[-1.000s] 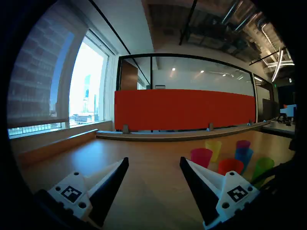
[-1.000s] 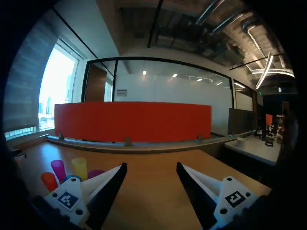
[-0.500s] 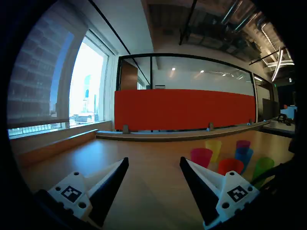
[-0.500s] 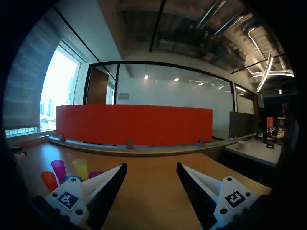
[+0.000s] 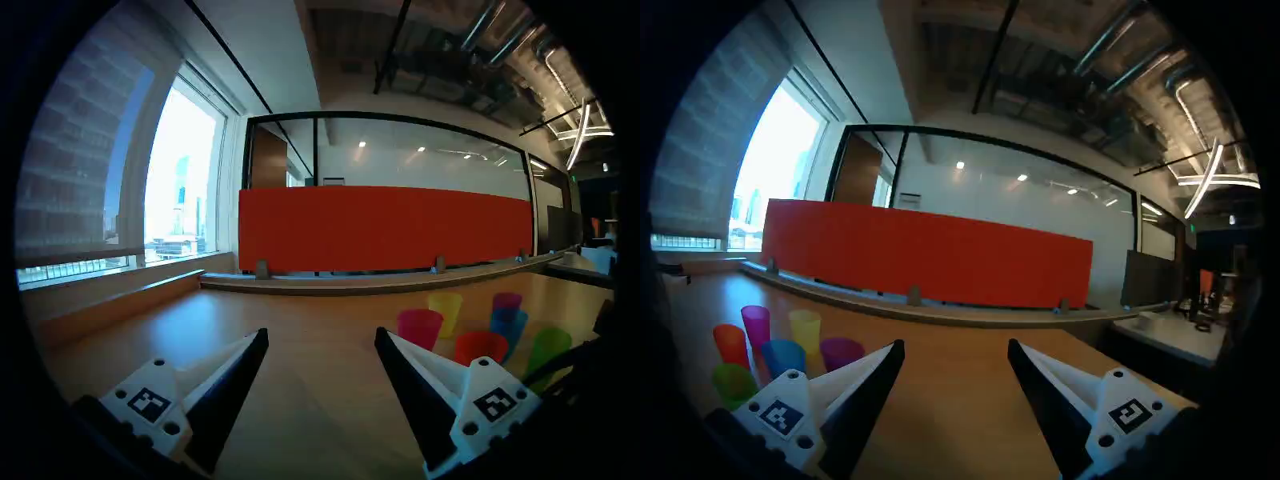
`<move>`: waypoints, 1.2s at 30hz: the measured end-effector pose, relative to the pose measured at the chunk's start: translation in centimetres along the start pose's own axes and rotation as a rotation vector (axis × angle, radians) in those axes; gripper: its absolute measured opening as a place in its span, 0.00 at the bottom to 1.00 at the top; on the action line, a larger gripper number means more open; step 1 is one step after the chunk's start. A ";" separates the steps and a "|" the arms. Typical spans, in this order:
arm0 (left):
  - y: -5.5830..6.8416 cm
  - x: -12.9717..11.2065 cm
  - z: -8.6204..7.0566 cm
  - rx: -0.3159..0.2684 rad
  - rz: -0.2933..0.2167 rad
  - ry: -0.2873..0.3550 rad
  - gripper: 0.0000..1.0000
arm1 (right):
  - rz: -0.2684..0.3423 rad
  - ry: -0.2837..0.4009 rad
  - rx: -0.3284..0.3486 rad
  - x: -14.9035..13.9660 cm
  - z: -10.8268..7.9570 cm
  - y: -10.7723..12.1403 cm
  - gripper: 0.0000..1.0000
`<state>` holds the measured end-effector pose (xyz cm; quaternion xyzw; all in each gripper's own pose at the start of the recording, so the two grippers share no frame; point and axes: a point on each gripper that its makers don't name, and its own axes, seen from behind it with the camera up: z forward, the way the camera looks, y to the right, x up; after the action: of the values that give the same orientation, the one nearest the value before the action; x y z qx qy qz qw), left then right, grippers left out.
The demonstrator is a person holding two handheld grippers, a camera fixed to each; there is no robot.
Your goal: Pour water
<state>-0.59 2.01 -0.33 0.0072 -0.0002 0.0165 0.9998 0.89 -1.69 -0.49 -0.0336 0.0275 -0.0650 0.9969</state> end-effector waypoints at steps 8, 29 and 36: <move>0.0 0.0 0.0 0.000 0.000 0.000 0.99 | 0.074 -0.005 0.048 -1.9 -0.3 -0.6 1.00; -0.1 0.1 -0.1 0.000 0.000 0.000 0.99 | 0.146 -0.015 0.059 -4.0 0.1 0.6 1.00; -0.1 0.1 0.0 0.000 0.000 0.000 0.99 | 0.157 -0.036 0.052 -4.5 0.2 1.0 1.00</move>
<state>-0.52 1.93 -0.37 0.0074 -0.0002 0.0164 0.9998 -3.46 -0.10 -0.12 -0.0064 0.0103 0.0131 0.9998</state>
